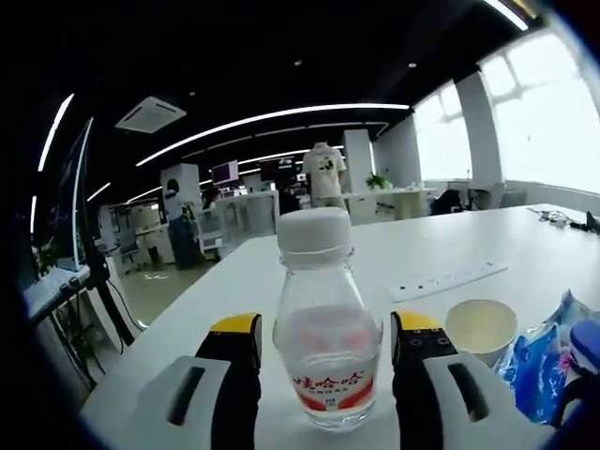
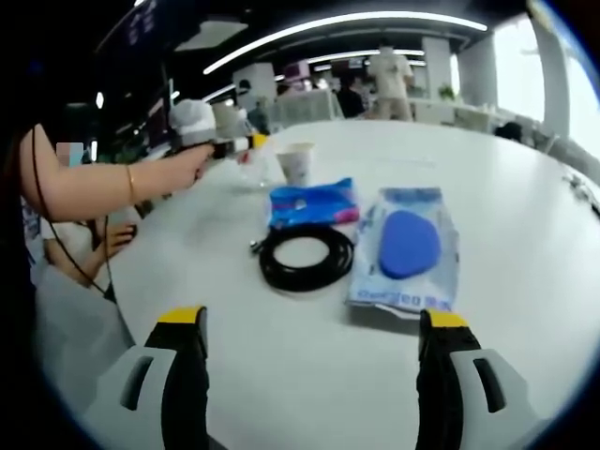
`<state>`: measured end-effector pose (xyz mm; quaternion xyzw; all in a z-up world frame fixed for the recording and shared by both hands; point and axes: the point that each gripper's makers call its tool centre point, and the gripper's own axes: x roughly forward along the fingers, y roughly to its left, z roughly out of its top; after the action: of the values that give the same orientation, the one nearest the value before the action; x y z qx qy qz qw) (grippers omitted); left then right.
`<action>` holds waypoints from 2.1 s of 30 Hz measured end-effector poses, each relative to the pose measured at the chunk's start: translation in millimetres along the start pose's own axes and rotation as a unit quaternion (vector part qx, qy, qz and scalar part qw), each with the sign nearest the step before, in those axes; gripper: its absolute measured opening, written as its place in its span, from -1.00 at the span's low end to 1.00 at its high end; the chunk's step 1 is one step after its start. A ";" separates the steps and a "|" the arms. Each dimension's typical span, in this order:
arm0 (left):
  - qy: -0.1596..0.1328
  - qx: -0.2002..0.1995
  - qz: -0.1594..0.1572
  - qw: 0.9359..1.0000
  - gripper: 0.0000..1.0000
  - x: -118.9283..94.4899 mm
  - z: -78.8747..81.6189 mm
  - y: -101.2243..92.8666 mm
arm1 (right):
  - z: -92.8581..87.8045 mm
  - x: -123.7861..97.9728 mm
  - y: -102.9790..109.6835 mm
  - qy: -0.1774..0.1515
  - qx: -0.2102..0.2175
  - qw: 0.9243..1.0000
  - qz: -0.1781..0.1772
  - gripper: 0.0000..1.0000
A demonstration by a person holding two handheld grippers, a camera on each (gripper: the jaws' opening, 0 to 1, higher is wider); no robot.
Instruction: Arrange the tabletop items into an orderly group along one side of the table until the central work area is clear of visible clutter.
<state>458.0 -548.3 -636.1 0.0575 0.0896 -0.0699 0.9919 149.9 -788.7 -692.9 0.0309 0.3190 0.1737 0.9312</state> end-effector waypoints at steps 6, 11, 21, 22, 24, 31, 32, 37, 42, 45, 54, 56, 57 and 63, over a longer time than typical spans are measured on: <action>-0.027 0.018 -0.012 0.999 0.16 -12.1 7.5 -1.8 | 1.1 0.1 0.2 -0.003 -0.001 1.000 0.000 0.83; -0.032 0.003 -0.027 0.999 0.25 -21.3 11.3 -2.1 | 2.2 -0.5 0.3 -0.005 0.000 1.000 -0.001 0.84; -0.062 -0.010 -0.070 0.996 0.73 -36.6 22.8 -18.8 | 0.3 1.3 2.6 0.000 -0.009 1.000 0.003 0.84; -0.064 -0.013 -0.075 0.995 0.76 -38.1 23.8 -20.9 | 0.6 1.1 2.5 -0.001 -0.008 1.000 0.002 0.84; -0.068 -0.017 -0.081 0.994 0.87 -42.2 25.8 -24.3 | 1.3 0.8 2.2 -0.003 -0.008 1.000 0.002 0.84; -0.056 -0.012 -0.096 0.994 1.00 -53.1 22.8 -35.8 | 5.3 -0.6 2.4 -0.012 -0.005 1.000 0.005 0.87; -0.056 -0.007 -0.099 0.993 1.00 -55.5 22.9 -38.3 | 6.6 -1.0 3.0 -0.016 -0.004 1.000 0.006 0.88; -0.057 -0.009 -0.116 0.992 1.00 -64.1 21.9 -51.3 | 6.8 -0.8 4.2 -0.016 -0.006 1.000 0.009 0.89; -0.048 -0.010 -0.124 0.991 0.97 -65.6 15.0 -60.6 | 8.2 -1.0 4.6 -0.019 -0.005 1.000 0.009 0.88; -0.046 0.001 -0.134 0.990 0.90 -65.0 11.7 -69.6 | 8.4 -1.4 5.0 -0.020 -0.003 1.000 0.010 0.88; -0.026 0.003 -0.161 0.987 0.72 -55.5 -7.2 -93.0 | 6.8 -0.7 5.3 -0.017 -0.004 1.000 0.012 0.88; -0.015 -0.002 -0.161 0.987 0.65 -50.7 -13.5 -95.5 | 6.0 -0.7 4.6 -0.016 -0.003 1.000 0.011 0.88; -0.015 -0.003 -0.162 0.987 0.63 -47.7 -15.5 -97.2 | 5.8 -0.6 4.5 -0.015 -0.003 1.000 0.011 0.88; 0.005 -0.014 -0.160 0.987 0.52 -33.8 -26.8 -102.6 | 2.7 1.0 4.3 -0.009 -0.003 1.000 0.012 0.88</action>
<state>405.2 -641.5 -666.4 0.0290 0.1032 -0.2260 0.9682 150.9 -784.2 -690.6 0.0339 0.3100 0.1856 0.9318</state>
